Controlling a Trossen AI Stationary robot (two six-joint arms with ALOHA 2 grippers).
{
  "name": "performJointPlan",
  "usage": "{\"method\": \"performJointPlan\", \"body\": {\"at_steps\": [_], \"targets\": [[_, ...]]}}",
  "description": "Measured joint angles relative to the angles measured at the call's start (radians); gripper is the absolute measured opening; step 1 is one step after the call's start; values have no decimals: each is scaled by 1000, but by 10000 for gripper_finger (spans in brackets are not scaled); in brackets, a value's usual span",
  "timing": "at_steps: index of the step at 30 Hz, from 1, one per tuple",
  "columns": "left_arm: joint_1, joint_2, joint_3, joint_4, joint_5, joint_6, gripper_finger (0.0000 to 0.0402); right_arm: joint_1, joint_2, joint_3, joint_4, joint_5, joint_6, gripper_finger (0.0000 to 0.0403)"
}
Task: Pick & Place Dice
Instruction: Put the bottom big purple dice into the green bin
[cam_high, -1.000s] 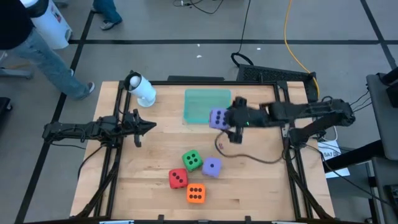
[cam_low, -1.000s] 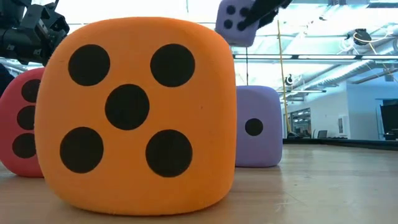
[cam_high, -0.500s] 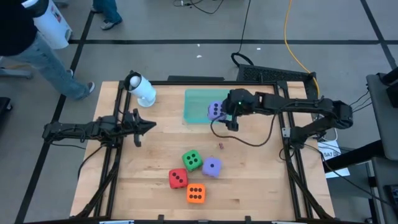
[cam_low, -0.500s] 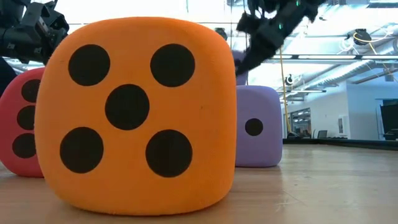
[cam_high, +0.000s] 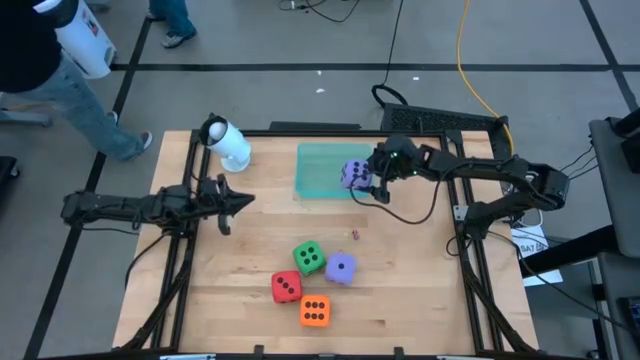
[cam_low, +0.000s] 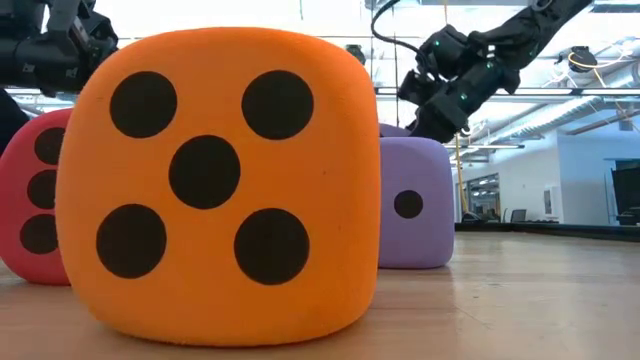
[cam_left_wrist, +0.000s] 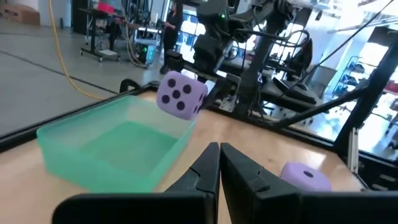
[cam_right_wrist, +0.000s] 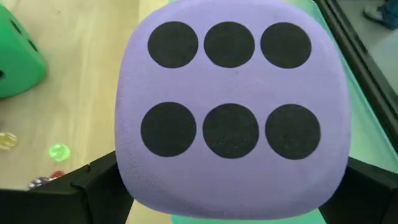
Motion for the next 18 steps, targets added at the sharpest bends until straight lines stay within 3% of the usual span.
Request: {"method": "performJointPlan", "body": {"at_steps": [7,18], "targets": [[39,300,149,71,-74,8,14,-50,0,1,63,1,3,393],[140,868,574,127,18,165,4,-76,0,1,46,-4,-16,393]]}}
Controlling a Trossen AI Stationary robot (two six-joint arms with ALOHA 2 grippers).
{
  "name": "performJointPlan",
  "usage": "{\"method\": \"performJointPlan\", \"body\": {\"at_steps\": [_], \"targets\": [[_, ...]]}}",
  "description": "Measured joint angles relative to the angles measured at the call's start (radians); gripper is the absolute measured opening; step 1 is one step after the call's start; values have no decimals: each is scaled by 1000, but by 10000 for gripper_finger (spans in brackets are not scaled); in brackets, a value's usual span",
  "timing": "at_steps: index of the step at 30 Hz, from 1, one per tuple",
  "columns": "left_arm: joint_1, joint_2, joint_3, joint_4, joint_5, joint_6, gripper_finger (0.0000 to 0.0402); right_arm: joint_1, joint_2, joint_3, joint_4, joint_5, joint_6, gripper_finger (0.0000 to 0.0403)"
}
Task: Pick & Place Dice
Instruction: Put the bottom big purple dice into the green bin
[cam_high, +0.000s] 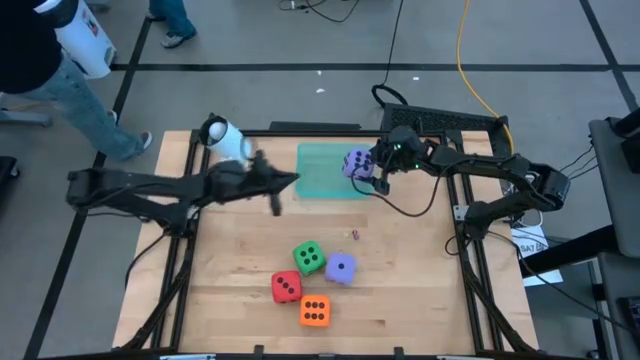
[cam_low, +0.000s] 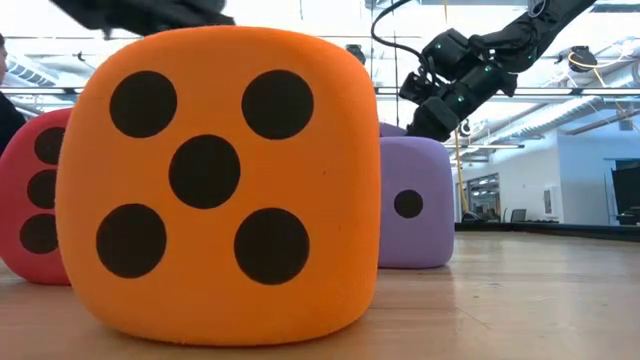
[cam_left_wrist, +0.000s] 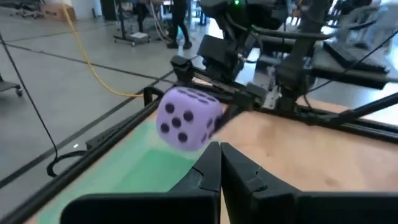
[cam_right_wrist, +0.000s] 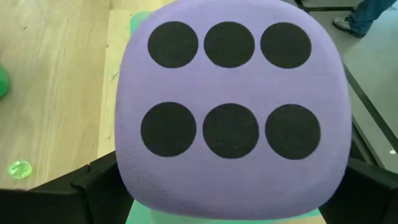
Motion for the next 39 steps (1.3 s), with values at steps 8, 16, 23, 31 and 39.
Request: {"method": "performJointPlan", "body": {"at_steps": [8,16,23,31,39], "targets": [[100,391,319,15,168,51,4,2,0,0,-6,1,-26,393],[140,664,637,-144,216,50,5,2,0,0,-6,1,-20,393],[155,784,817,-331,223,42,5,5,0,0,-7,1,-27,393],[184,830,839,-435,230,-13,5,6,3,-1,-21,11,-44,393],[192,838,838,-465,237,-37,3,7,1,-1,-5,4,-76,393]]}}
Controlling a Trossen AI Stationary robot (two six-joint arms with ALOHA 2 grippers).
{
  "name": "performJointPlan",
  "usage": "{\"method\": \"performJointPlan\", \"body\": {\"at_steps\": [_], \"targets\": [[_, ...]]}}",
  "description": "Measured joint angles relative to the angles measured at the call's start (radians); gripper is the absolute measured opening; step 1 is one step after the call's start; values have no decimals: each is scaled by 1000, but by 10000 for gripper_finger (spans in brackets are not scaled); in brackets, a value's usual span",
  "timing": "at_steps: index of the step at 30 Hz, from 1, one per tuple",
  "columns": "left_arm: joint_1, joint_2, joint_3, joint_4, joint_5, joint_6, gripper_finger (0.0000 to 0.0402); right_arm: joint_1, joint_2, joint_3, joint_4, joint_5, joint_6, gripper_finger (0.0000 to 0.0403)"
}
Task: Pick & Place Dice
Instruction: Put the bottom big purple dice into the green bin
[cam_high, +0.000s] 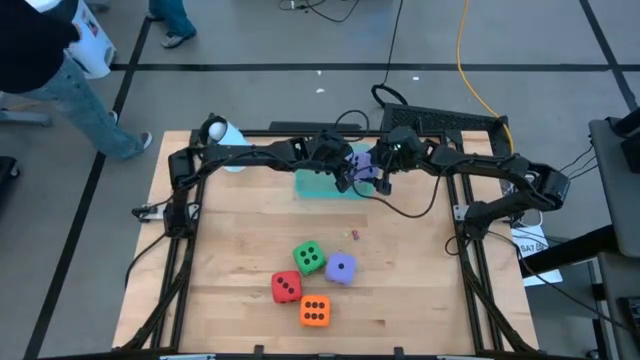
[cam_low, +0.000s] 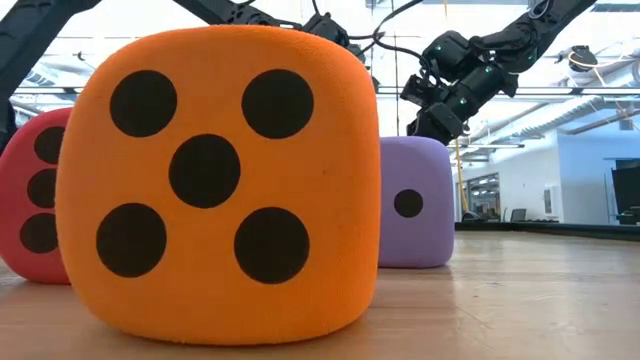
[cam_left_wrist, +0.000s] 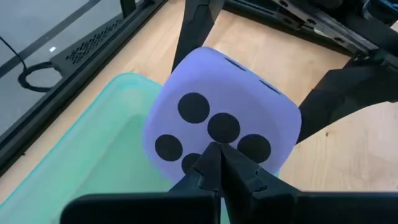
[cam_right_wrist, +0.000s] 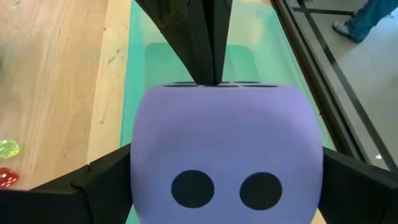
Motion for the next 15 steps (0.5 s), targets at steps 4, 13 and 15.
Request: {"method": "performJointPlan", "body": {"at_steps": [4,13,15], "targets": [[0,0,0,-12,-19,-2,5,0,0,1,7,-4,-20,393],[-15,-14,0,-12,-65,76,2,2,0,4,-19,-5,-28,393],[-32,-43,0,5,-104,106,2,3,1,3,-46,-5,-28,393]]}}
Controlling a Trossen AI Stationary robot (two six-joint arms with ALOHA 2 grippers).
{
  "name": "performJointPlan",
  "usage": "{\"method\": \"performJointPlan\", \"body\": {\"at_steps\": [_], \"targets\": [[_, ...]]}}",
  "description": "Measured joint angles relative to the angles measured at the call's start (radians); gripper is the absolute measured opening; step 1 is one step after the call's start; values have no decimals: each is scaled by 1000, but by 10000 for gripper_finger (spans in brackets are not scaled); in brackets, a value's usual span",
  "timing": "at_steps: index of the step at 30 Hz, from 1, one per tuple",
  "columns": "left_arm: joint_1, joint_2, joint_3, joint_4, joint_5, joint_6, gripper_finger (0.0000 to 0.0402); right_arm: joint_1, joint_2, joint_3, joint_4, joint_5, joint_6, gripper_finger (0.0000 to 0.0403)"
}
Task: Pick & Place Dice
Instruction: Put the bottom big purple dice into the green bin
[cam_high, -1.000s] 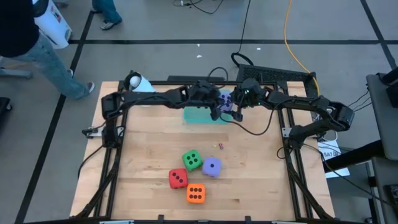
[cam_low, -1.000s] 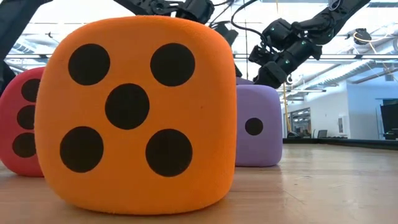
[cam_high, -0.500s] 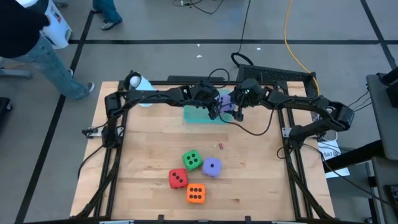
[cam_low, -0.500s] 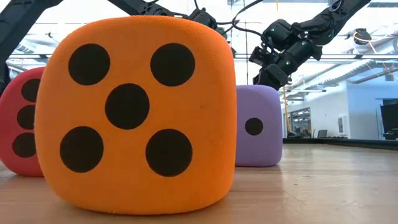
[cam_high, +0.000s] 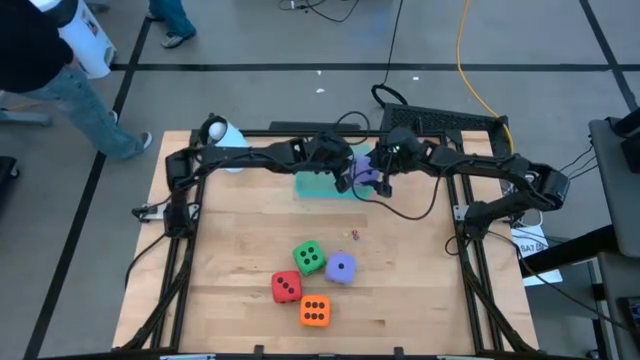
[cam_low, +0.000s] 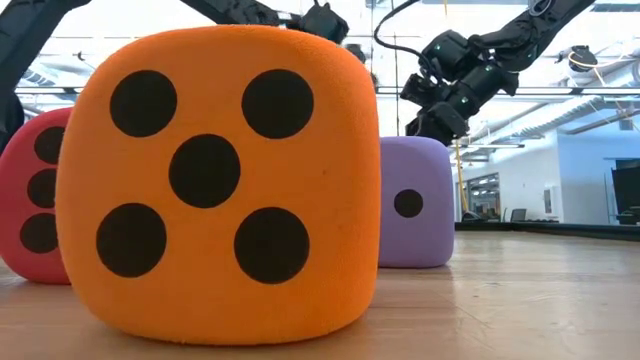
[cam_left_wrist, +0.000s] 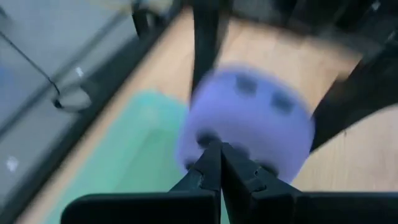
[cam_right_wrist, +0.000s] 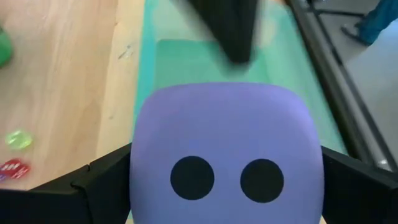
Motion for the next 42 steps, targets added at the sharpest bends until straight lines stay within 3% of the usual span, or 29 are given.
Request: {"method": "performJointPlan", "body": {"at_steps": [8,14,20,33,42], "targets": [[-56,-47,2,64,85,45,1,8,36,0,43,0,2,393],[-27,-7,1,26,86,5,1,28,38,0,108,-2,8,393],[27,29,4,-6,194,-32,1,43,35,-4,114,-16,-1,393],[30,64,0,-11,138,-36,0,28,33,-3,114,-22,9,393],[-46,-37,1,-17,26,57,0,30,36,-1,145,-27,26,393]]}}
